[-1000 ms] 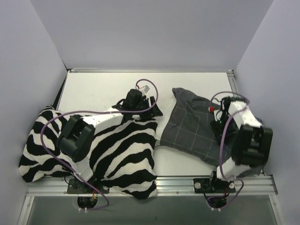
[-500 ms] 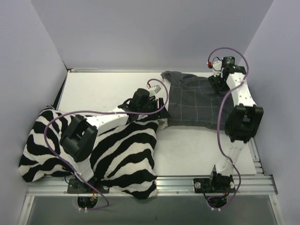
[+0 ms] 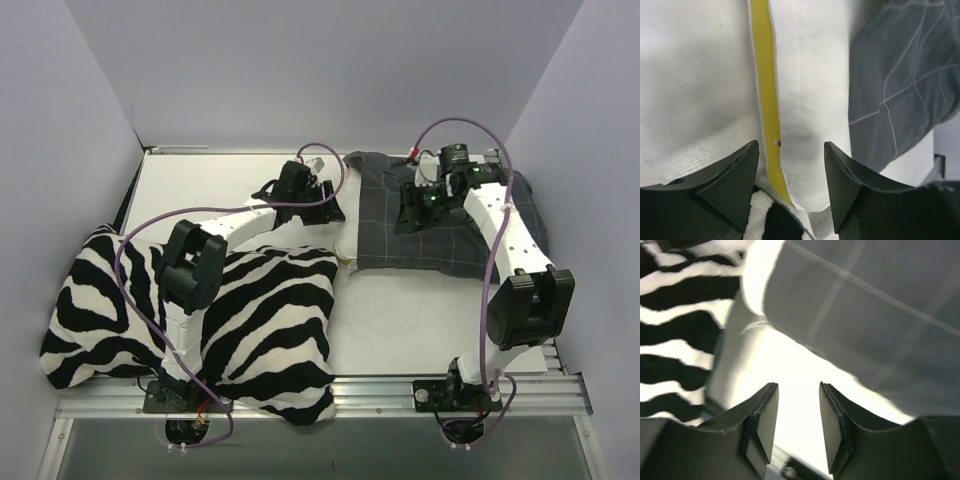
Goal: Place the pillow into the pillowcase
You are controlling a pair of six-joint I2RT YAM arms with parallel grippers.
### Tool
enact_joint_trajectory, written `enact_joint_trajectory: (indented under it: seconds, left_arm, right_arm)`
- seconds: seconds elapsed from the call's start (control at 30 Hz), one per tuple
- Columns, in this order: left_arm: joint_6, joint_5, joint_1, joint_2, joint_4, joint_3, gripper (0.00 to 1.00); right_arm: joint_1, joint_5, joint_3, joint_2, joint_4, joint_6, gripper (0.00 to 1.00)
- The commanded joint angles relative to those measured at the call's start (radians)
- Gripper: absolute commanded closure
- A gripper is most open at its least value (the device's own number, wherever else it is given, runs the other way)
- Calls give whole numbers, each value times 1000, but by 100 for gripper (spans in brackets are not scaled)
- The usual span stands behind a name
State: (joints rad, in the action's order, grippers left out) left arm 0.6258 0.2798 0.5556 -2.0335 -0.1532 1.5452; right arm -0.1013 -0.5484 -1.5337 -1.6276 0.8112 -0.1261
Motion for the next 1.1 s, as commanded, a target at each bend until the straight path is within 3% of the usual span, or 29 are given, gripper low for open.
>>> enact_joint_trajectory:
  seconds: [0.0,0.2,0.37,0.6,0.7,0.83,0.9,0.93,1.0,1.07]
  left_arm:
    - [50,190,9,-4,77,-37,38]
    - [126,248,24,-13,214,-102,38]
    - [175,249,26,-21,282,-126,41]
    - [189,248,44,-30,330,-157,43]
    - [183,245,53,-34,333,-158,44]
    - [215,233,49,-42,346,-186,49]
    - [264,260,40,-56,392,-217,55]
    - [306,297,40,-60,443,-220,62]
    - [371,337,50,-77,562,-240,84]
    - [516,377,79,-100,746,-234,96]
  right_arm:
    - [-98,-81,58,1,-74,212,63]
    - [-354,197,122,-41,-190,316,51]
    - [-382,419,139,-129,-184,338,50]
    - [-396,545,147,-193,-178,329,53]
    - [-391,545,132,-227,-199,345,60]
    - [-391,463,135,-194,-234,339,99]
    - [-393,386,155,-147,-259,327,100]
    - [-396,258,180,-88,-271,318,100]
    - [-431,168,213,-19,-309,281,100]
    - [-472,2,236,63,-319,222,100]
